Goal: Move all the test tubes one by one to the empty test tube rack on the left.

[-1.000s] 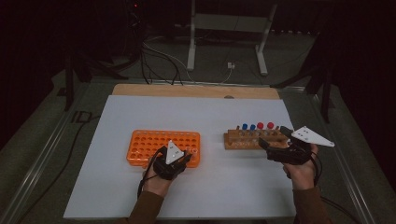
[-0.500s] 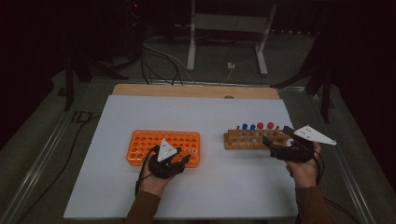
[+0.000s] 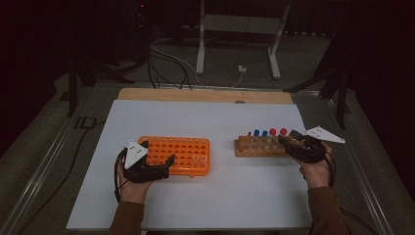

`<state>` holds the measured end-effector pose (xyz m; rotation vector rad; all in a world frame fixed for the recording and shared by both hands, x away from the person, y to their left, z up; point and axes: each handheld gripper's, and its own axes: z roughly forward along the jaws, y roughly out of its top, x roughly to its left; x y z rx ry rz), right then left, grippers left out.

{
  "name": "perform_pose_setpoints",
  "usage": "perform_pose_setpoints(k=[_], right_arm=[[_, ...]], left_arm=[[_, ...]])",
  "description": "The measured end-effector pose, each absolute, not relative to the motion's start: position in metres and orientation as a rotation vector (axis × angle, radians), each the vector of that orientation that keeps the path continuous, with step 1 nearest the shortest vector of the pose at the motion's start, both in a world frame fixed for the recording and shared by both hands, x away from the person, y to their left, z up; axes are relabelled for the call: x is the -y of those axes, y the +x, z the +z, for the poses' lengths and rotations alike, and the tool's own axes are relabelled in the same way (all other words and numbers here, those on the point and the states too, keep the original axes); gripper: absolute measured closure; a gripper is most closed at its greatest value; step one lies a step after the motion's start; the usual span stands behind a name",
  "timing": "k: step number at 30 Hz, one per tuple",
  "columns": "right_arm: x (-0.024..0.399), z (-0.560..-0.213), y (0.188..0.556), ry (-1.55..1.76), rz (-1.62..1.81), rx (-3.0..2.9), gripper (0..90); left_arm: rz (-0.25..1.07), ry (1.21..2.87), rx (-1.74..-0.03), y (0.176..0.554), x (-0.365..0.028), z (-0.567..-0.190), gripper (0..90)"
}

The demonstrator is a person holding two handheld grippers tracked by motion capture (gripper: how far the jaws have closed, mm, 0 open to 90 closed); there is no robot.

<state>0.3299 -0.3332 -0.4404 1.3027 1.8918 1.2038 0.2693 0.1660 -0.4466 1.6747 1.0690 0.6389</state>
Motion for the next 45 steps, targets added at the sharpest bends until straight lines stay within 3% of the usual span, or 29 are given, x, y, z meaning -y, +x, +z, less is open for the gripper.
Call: perform_pose_setpoints(k=[17,45], right_arm=[[0.326,-0.460,0.351,1.330,1.143,-1.926,73.8],[0.327,-0.397,0.319,1.223,1.284,-1.806,74.9]], left_arm=[[0.645,1.651,-1.111,0.270,-0.173,-0.452,0.5],[0.628,1.659,-1.105,0.269,-0.163,-0.450,0.5]])
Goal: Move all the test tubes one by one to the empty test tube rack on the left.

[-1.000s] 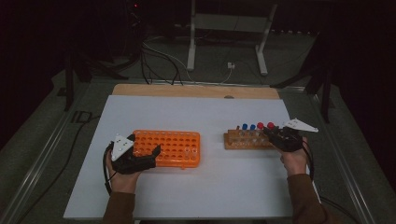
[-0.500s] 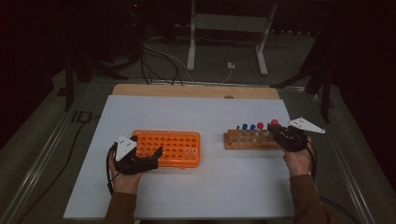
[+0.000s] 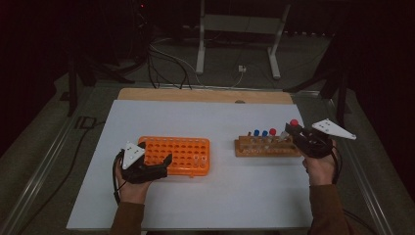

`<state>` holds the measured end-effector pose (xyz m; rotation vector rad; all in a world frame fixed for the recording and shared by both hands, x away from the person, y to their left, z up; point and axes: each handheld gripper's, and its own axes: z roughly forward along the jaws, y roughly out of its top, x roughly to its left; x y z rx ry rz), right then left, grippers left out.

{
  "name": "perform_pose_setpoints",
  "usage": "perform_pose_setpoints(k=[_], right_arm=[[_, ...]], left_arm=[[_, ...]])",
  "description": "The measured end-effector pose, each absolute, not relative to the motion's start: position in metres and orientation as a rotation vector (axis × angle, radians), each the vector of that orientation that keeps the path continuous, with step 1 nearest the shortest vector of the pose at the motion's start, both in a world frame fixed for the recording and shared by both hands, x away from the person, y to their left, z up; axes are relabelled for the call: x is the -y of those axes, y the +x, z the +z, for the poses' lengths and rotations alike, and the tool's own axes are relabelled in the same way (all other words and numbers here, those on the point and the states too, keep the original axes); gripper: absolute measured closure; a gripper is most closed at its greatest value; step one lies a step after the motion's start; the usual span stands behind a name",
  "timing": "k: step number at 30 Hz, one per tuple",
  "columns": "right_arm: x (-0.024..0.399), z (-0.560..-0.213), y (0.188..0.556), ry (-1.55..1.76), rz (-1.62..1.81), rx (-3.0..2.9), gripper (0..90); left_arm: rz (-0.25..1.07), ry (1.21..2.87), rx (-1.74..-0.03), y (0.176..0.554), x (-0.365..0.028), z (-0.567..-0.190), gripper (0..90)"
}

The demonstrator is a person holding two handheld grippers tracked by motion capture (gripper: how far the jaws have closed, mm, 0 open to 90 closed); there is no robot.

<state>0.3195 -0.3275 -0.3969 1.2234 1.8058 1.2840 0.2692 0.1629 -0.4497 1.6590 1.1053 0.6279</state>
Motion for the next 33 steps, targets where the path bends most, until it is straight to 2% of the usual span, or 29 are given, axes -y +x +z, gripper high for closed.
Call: perform_pose_setpoints(k=[20,33], right_arm=[[0.302,-0.393,0.308,1.161,1.378,-1.931,74.9],[0.277,-0.394,0.305,1.107,1.425,-2.012,74.7]], left_arm=[[0.592,1.721,-0.960,0.279,-0.111,-0.429,0.4],[0.534,1.772,-0.834,0.286,-0.054,-0.420,1.3]])
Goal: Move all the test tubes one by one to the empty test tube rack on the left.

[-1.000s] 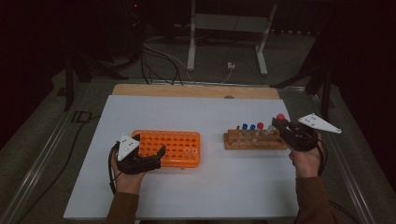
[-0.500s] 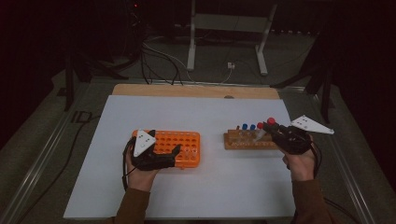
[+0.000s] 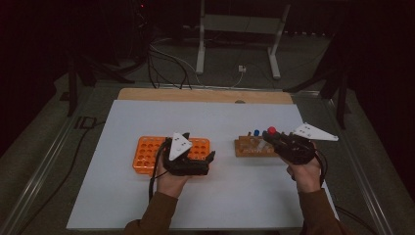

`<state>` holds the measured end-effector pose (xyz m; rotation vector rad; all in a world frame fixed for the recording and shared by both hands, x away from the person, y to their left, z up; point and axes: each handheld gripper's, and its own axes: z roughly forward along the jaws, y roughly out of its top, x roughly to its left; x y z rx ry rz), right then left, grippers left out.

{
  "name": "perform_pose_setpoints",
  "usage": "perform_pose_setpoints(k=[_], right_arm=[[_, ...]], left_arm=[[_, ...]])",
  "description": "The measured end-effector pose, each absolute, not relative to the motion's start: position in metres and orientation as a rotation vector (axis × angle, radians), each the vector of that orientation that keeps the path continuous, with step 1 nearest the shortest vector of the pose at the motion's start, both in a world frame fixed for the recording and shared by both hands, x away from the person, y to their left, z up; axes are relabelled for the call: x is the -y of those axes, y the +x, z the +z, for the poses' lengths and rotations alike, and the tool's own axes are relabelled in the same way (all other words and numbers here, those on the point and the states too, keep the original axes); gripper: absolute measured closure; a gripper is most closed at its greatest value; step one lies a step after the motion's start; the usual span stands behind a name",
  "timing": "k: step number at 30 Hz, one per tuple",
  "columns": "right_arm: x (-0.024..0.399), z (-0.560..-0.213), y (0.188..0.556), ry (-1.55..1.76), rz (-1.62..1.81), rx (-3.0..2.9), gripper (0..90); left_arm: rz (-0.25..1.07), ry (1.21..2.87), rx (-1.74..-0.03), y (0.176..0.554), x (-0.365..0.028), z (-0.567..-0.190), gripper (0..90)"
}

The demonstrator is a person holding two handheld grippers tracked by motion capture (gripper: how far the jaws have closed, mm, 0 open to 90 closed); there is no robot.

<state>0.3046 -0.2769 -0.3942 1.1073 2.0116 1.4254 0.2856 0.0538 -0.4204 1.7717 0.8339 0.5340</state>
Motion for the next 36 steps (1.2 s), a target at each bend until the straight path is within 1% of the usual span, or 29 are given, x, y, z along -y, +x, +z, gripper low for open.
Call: perform_pose_setpoints(k=[9,15,16,19,20,21,23,27,29,35,36], right_arm=[[0.255,-0.397,0.301,1.056,1.449,-2.082,74.7],[0.244,-0.399,0.298,1.030,1.464,-2.123,74.7],[0.242,-0.400,0.298,1.028,1.467,-2.131,74.7],[0.238,-0.401,0.298,1.020,1.476,-2.147,74.7],[0.237,-0.402,0.297,1.018,1.480,-2.155,74.7],[0.236,-0.402,0.297,1.014,1.481,-2.159,74.7],[0.234,-0.403,0.297,1.014,1.486,-2.170,74.7],[0.230,-0.404,0.296,1.006,1.500,-2.189,74.7],[0.228,-0.404,0.296,0.999,1.500,-2.197,74.7],[0.224,-0.406,0.295,0.983,1.504,-2.217,74.7],[0.223,-0.406,0.294,0.983,1.501,-2.217,74.7]], left_arm=[[0.476,1.837,-0.754,0.289,-0.011,-0.425,5.8],[0.438,1.872,-0.719,0.291,0.011,-0.430,8.1],[0.439,1.881,-0.715,0.291,0.013,-0.431,9.3],[0.430,1.879,-0.713,0.291,0.020,-0.432,16.4],[0.426,1.879,-0.709,0.292,0.021,-0.432,16.7],[0.421,1.877,-0.704,0.292,0.022,-0.432,18.9],[0.413,1.871,-0.692,0.291,0.024,-0.433,26.7],[0.385,1.874,-0.653,0.291,0.026,-0.434,49.5],[0.371,1.876,-0.644,0.292,0.027,-0.434,57.8],[0.355,1.887,-0.632,0.293,0.027,-0.436,73.1],[0.359,1.888,-0.630,0.293,0.027,-0.436,74.3]])
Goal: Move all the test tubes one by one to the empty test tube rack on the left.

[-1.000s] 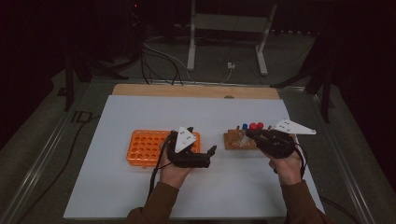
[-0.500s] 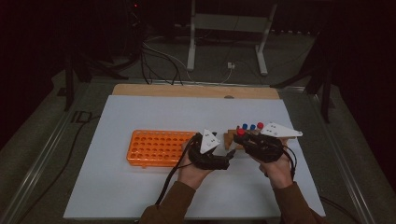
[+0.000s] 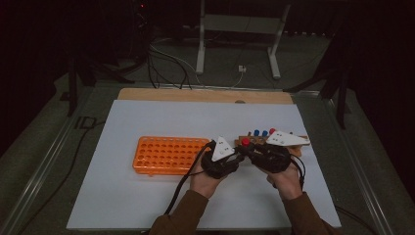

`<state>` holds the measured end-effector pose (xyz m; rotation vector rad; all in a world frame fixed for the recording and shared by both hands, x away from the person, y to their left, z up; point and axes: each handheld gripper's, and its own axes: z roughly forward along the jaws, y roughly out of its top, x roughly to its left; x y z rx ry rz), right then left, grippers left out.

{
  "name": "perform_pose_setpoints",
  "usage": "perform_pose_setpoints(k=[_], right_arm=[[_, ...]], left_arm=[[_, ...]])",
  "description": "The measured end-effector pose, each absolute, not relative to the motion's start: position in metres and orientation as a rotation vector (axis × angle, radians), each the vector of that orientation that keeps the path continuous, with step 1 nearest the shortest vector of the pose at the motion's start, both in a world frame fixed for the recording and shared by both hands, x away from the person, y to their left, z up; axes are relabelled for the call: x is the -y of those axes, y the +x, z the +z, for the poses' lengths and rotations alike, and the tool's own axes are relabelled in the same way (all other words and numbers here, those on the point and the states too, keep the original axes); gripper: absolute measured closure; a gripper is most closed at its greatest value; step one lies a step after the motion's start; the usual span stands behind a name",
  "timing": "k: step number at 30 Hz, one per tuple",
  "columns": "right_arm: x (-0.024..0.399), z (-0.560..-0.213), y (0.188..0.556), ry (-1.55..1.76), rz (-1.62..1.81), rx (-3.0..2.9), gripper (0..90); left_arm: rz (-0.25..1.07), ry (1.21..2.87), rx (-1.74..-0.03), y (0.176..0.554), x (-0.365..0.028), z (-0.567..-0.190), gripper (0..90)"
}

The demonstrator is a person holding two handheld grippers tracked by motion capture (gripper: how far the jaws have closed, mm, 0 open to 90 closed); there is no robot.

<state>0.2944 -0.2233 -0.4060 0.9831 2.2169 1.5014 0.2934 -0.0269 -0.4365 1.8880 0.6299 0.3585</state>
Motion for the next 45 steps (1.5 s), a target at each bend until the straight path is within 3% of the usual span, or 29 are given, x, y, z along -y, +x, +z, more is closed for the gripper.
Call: perform_pose_setpoints(k=[3,8,12,19,35,45], right_arm=[[0.225,-0.406,0.295,0.983,1.529,-2.217,70.8],[0.231,-0.403,0.295,0.976,1.587,-2.180,39.0],[0.237,-0.399,0.293,0.984,1.585,-2.124,19.8],[0.250,-0.399,0.296,1.014,1.527,-2.065,3.5],[0.278,-0.404,0.295,1.084,1.484,-1.971,0.4],[0.293,-0.406,0.293,1.106,1.456,-1.947,0.3]], left_arm=[[0.359,1.884,-0.631,0.293,0.026,-0.436,75.2],[0.363,1.876,-0.651,0.295,0.022,-0.435,75.5],[0.374,1.868,-0.664,0.296,0.016,-0.433,75.5],[0.402,1.837,-0.682,0.297,-0.004,-0.424,75.6],[0.492,1.756,-0.761,0.299,-0.068,-0.411,75.5],[0.516,1.758,-0.821,0.295,-0.094,-0.425,75.5]])
